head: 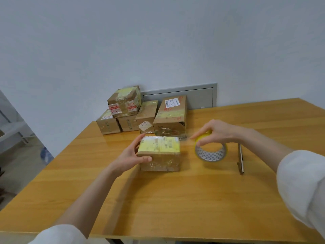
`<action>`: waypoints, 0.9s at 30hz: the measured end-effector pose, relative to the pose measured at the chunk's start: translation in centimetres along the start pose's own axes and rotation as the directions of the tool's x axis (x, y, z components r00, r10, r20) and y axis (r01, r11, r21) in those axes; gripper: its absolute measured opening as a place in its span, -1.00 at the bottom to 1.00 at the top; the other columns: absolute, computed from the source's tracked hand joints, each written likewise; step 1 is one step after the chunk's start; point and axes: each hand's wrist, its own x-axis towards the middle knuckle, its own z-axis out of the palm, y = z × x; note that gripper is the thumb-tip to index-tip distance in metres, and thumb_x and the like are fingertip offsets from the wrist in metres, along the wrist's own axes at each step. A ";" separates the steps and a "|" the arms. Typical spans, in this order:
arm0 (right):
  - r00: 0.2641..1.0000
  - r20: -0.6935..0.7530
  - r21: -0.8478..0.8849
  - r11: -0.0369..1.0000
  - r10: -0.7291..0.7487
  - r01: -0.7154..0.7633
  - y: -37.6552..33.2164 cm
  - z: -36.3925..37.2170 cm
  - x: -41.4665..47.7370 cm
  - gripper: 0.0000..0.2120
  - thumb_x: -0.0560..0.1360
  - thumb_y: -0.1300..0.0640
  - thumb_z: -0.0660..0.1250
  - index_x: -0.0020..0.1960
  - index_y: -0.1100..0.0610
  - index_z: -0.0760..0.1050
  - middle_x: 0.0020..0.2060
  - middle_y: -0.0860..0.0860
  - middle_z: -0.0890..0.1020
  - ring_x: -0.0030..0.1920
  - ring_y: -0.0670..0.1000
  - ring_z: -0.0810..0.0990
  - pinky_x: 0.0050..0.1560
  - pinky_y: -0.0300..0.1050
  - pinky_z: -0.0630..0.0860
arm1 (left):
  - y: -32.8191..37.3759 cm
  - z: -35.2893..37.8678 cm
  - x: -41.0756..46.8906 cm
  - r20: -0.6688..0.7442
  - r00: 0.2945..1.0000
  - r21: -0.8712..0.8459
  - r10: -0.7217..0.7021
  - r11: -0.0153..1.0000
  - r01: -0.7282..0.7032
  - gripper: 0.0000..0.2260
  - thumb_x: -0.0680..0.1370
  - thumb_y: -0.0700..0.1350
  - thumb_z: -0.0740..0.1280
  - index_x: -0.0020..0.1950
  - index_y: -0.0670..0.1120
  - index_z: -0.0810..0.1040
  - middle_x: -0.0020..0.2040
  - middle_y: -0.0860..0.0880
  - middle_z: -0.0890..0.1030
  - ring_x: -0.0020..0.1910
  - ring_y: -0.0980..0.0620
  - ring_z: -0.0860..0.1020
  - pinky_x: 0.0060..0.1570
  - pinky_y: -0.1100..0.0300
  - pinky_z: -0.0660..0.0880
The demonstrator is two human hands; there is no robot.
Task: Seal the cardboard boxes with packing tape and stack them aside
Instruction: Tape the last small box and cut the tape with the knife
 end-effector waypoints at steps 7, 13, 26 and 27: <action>1.000 -0.007 0.060 0.998 0.011 -0.010 0.2 1.9 0.7 -0.77 0.41 -0.15 0.43 0.06 -0.32 0.55 0.15 -0.22 0.54 0.16 -0.15 0.43 0.11 -0.16 0.35 | 0.1 -0.8 0.1 0.033 0.994 0.154 -0.104 0.983 0.098 -0.11 0.39 0.01 0.49 0.56 0.16 0.01 0.39 0.14 0.23 0.29 0.14 0.31 0.16 0.33 0.37; 0.999 0.011 0.020 0.999 0.050 -0.050 0.1 2.4 1.3 -0.71 0.43 -0.15 0.41 0.15 -0.21 0.57 0.27 -0.11 0.54 0.28 -0.03 0.44 0.28 0.01 0.39 | 2.1 0.3 0.0 -0.021 1.000 0.643 -0.019 0.765 0.028 -0.07 0.43 0.11 0.46 0.58 -0.06 -0.08 0.58 0.04 -0.07 0.54 0.07 -0.03 0.46 0.13 0.02; 0.995 0.013 -0.216 0.972 0.101 -0.095 -1.1 3.3 1.7 -0.69 0.45 -0.24 0.32 0.18 -0.26 0.52 0.27 -0.07 0.51 0.22 0.01 0.46 0.16 0.08 0.48 | 4.9 8.9 3.3 0.081 0.995 0.924 0.058 0.369 -0.097 -0.25 0.56 0.20 0.21 0.57 0.04 -0.18 0.58 -0.12 -0.18 0.55 -0.13 -0.17 0.48 -0.16 -0.13; 0.994 0.009 -0.228 0.968 0.106 -0.101 -1.2 3.4 1.7 -0.69 0.45 -0.24 0.31 0.18 -0.27 0.51 0.26 -0.08 0.52 0.20 0.01 0.46 0.14 0.07 0.49 | 4.9 8.7 3.4 0.095 0.995 0.911 0.042 0.398 -0.104 -0.22 0.54 0.20 0.24 0.57 0.05 -0.17 0.58 -0.12 -0.18 0.55 -0.12 -0.19 0.48 -0.16 -0.15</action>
